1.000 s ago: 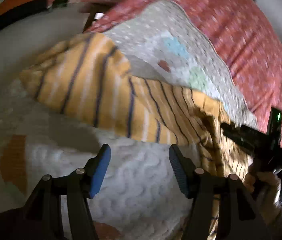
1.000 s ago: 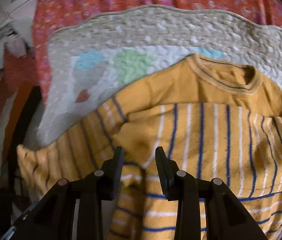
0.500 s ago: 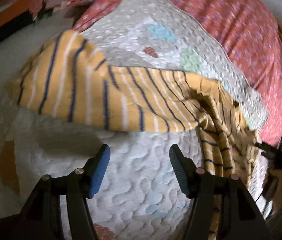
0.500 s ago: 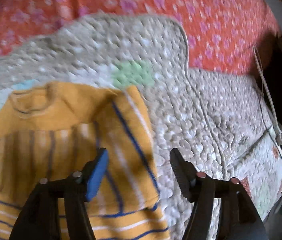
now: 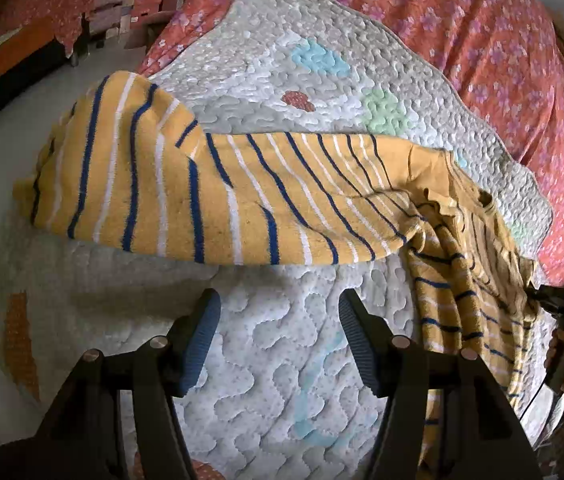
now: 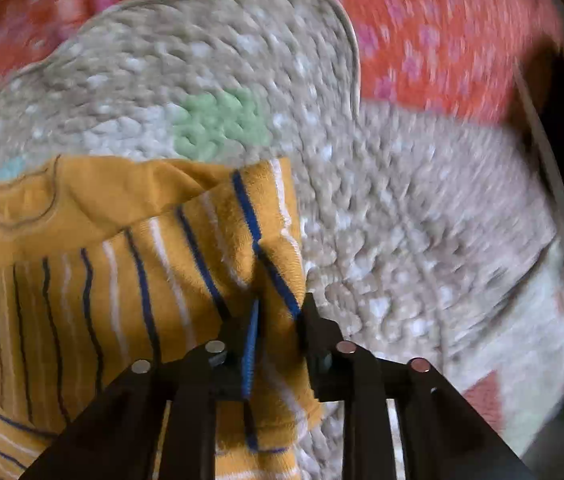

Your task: Fold small clothes

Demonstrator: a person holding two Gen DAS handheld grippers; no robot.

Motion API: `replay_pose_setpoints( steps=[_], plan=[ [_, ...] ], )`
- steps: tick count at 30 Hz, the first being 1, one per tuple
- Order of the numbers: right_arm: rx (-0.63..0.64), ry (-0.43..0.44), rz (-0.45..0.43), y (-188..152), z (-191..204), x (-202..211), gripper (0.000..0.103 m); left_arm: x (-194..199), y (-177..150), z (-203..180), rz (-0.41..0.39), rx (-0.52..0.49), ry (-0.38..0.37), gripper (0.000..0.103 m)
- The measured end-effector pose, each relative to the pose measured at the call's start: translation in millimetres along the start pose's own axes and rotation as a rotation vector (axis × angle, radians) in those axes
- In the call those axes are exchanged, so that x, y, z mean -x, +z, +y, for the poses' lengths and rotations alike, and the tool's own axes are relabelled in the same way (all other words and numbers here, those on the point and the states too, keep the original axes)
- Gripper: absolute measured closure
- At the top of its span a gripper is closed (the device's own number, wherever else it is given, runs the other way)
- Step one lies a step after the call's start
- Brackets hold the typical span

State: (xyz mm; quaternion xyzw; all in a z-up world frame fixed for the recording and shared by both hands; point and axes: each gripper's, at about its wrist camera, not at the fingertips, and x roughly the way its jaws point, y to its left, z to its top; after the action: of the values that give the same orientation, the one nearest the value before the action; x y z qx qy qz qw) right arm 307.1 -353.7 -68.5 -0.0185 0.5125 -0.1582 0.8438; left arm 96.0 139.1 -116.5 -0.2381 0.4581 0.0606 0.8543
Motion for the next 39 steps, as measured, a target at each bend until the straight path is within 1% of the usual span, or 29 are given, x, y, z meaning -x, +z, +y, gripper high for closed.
replay_pose_setpoints(
  steps=[1, 2, 3, 4, 5, 6, 7, 8, 9, 10, 12, 13, 15, 18, 19, 20, 21, 22, 24, 25, 26, 27, 28, 29, 30, 32, 34, 37, 39],
  plan=[
    [0.022, -0.036, -0.04, -1.6, 8.0, 14.1, 0.076, 3.9, 2.1, 6.9, -0.009, 0.026, -0.002, 0.042],
    [0.038, -0.074, -0.122, -4.2, 18.5, 41.2, 0.071, 8.5, 3.6, 13.4, -0.023, 0.05, 0.002, 0.042],
    [0.043, -0.077, -0.17, -6.0, 27.1, 57.9, 0.068, 15.7, 5.2, 22.5, -0.045, 0.085, 0.008, 0.042],
    [0.054, -0.042, -0.215, -9.7, 40.8, 78.1, 0.063, 24.8, 6.9, 33.7, -0.077, 0.128, 0.027, 0.042],
    [0.088, 0.058, -0.234, -11.8, 61.1, 97.2, 0.062, 35.1, 8.2, 45.3, -0.113, 0.171, 0.066, 0.042],
    [0.128, 0.144, -0.231, -16.3, 79.9, 109.9, 0.061, 47.3, 9.1, 58.6, -0.15, 0.218, 0.127, 0.042],
    [0.207, 0.264, -0.22, -23.4, 110.8, 126.0, 0.058, 58.4, 9.2, 71.3, -0.18, 0.267, 0.166, 0.042],
    [0.298, 0.37, -0.208, -35.1, 143.8, 141.7, 0.054, 71.1, 8.9, 86.7, -0.207, 0.333, 0.173, 0.042],
    [0.373, 0.441, -0.199, -45.5, 172.1, 154.3, 0.053, 88.6, 7.4, 108.4, -0.234, 0.422, 0.155, 0.042],
    [0.464, 0.51, -0.194, -61.3, 207.5, 170.5, 0.053, 101.0, 6.8, 120.3, -0.251, 0.458, 0.161, 0.042],
    [0.655, 0.629, -0.191, -103.8, 280.9, 205.4, 0.052, 131.2, 6.0, 142.0, -0.308, 0.495, 0.193, 0.042],
    [0.724, 0.668, -0.191, -120.3, 307.5, 218.0, 0.052, 152.4, 5.7, 156.0, -0.35, 0.503, 0.22, 0.042],
    [0.884, 0.744, -0.204, -159.8, 368.7, 244.1, 0.051, 182.2, 3.1, 178.5, -0.403, 0.525, 0.253, 0.042],
    [1.098, 0.781, -0.262, -217.4, 446.3, 274.1, 0.045, 214.8, -3.6, 211.6, -0.442, 0.577, 0.275, 0.04],
    [1.159, 0.78, -0.277, -234.8, 467.1, 278.8, 0.044, 227.7, -9.8, 226.1, -0.462, 0.611, 0.28, 0.039],
    [1.226, 0.77, -0.301, -255.0, 492.0, 283.2, 0.041, 232.7, -12.4, 231.5, -0.47, 0.624, 0.283, 0.038],
    [1.28, 0.756, -0.321, -269.1, 506.7, 282.0, 0.039, 238.4, -16.0, 241.0, -0.478, 0.642, 0.289, 0.037],
    [1.355, 0.7, -0.363, -289.8, 528.1, 279.6, 0.037, 242.5, -19.6, 248.9, -0.479, 0.659, 0.291, 0.037],
    [1.427, 0.579, -0.431, -308.5, 551.4, 263.0, 0.037, 245.2, -25.7, 258.7, -0.474, 0.681, 0.281, 0.037],
    [1.447, 0.523, -0.438, -315.6, 563.8, 255.3, 0.037, 244.3, -27.5, 263.3, -0.466, 0.688, 0.273, 0.037],
    [1.461, 0.448, -0.427, -318.0, 573.4, 241.8, 0.039, 242.2, -28.5, 264.2, -0.46, 0.69, 0.267, 0.037],
    [1.463, 0.411, -0.403, -321.1, 580.8, 232.6, 0.043, 239.3, -29.3, 264.5, -0.45, 0.693, 0.26, 0.037],
    [1.435, 0.457, -0.372, -316.5, 577.9, 229.8, 0.077, 237.6, -29.4, 264.1, -0.441, 0.694, 0.256, 0.037],
    [1.384, 0.485, -0.344, -308.1, 571.7, 232.1, 0.095, 237.2, -29.9, 262.5, -0.438, 0.692, 0.252, 0.037],
    [1.336, 0.483, -0.326, -299.0, 568.4, 236.7, 0.095, 236.4, -28.9, 260.0, -0.439, 0.687, 0.247, 0.037],
    [1.222, 0.579, -0.32, -274.3, 548.0, 258.4, 0.095, 236.7, -25.5, 256.8, -0.437, 0.675, 0.232, 0.037],
    [1.107, 0.647, -0.323, -244.3, 523.5, 282.7, 0.096, 235.6, -20.6, 243.2, -0.43, 0.65, 0.194, 0.037],
    [0.869, 0.728, -0.324, -175.0, 463.0, 304.6, 0.095, 234.4, -12.1, 216.7, -0.421, 0.591, 0.149, 0.037],
    [0.674, 0.738, -0.309, -118.3, 400.7, 301.2, 0.095, 230.7, -4.3, 196.5, -0.406, 0.545, 0.116, 0.036]
  ],
)
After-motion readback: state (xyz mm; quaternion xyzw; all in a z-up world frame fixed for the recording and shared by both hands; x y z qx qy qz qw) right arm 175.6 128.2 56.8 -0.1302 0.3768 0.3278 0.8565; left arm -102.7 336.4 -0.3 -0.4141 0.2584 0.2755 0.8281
